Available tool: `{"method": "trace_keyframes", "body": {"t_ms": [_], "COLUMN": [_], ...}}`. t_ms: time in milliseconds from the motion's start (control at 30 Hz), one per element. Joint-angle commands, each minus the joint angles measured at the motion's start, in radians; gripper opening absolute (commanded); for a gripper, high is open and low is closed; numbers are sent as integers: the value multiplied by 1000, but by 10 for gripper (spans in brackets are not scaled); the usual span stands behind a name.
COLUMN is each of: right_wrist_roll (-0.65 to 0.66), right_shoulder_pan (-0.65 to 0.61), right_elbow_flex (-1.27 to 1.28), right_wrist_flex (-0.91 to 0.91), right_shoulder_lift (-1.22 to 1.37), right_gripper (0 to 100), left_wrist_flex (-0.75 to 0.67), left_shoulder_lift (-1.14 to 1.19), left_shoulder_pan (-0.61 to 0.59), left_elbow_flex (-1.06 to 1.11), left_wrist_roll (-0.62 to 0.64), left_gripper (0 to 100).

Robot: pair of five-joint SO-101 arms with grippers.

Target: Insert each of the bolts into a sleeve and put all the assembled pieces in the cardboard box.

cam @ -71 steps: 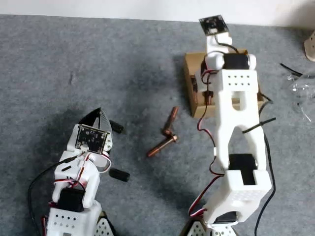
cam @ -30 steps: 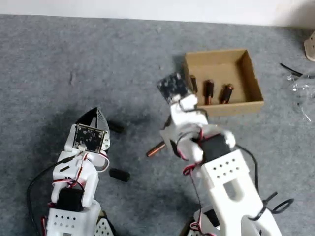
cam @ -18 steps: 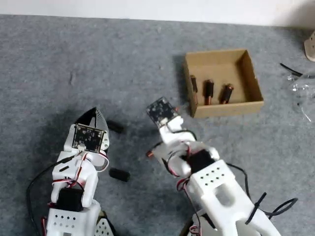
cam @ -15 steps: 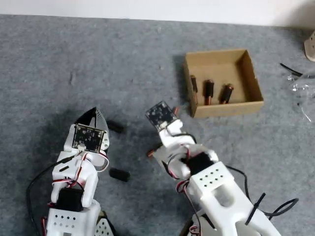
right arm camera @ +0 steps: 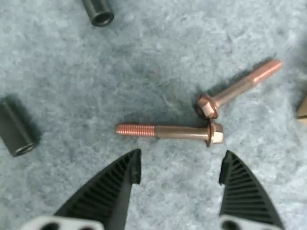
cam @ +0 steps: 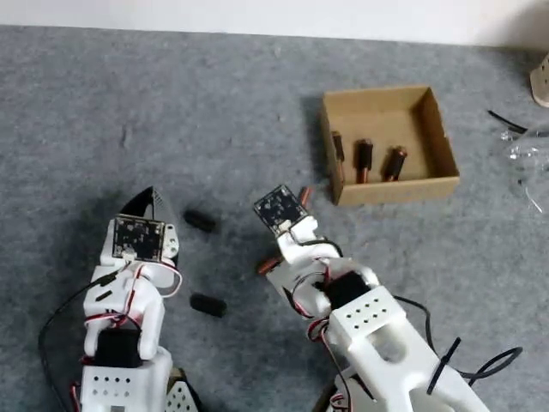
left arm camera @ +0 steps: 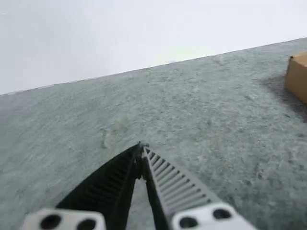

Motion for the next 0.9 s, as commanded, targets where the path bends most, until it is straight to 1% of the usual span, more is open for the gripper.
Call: {"method": "trace_keyframes", "body": {"t_ms": [0, 67, 167, 200, 300, 367, 733, 867], "right_wrist_roll": [12, 14, 21, 46, 106, 112, 118, 120], "right_shoulder_pan": [-35, -48, -64, -71, -131, -168, -239, -260], "right_elbow_flex": [-7, -4, -13, -27, -116, -196, -737, -911], "right_wrist_flex": [-31, -31, -31, -31, -18, 1, 2, 2], "right_shoulder_lift": [-25, -25, -25, -25, 1, 67, 731, 932], "right_gripper": [238, 238, 238, 238, 238, 238, 238, 238], "left_wrist_flex": [-28, -31, -54, -55, -55, -55, -58, -58], "left_shoulder_lift": [-18, -18, -16, -16, -16, -16, -16, -18], "left_shoulder_pan": [-51, -81, -90, -90, -93, -99, -173, -174], "left_elbow_flex": [16, 16, 19, 19, 16, 16, -1, -1], "left_wrist_roll": [66, 112, 117, 117, 117, 117, 120, 120], "left_gripper": [7, 7, 7, 7, 7, 7, 7, 7]}}
